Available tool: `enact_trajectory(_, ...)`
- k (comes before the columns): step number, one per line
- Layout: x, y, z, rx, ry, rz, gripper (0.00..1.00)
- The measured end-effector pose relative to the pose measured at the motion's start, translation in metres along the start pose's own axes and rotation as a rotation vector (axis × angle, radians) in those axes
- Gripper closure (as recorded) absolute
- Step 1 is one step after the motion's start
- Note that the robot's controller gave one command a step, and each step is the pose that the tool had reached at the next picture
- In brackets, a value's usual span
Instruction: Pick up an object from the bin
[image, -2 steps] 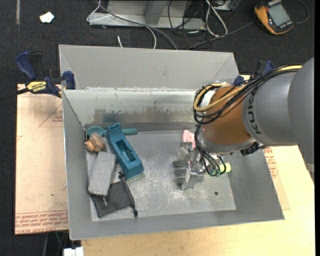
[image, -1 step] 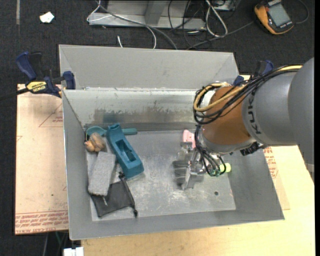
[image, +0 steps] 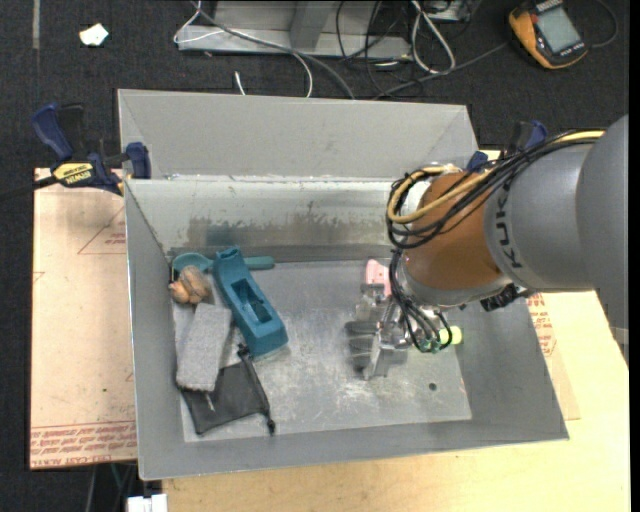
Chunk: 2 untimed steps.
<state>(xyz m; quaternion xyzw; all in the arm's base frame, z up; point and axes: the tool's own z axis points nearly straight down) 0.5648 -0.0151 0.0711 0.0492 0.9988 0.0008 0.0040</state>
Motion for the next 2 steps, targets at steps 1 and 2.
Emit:
enact_trajectory(1,0.0000,0.0000,0.0000,0.000,0.000,0.000,1.00)
enact_trajectory(2,0.0000,0.0000,0.0000,0.000,0.000,0.000,1.00)
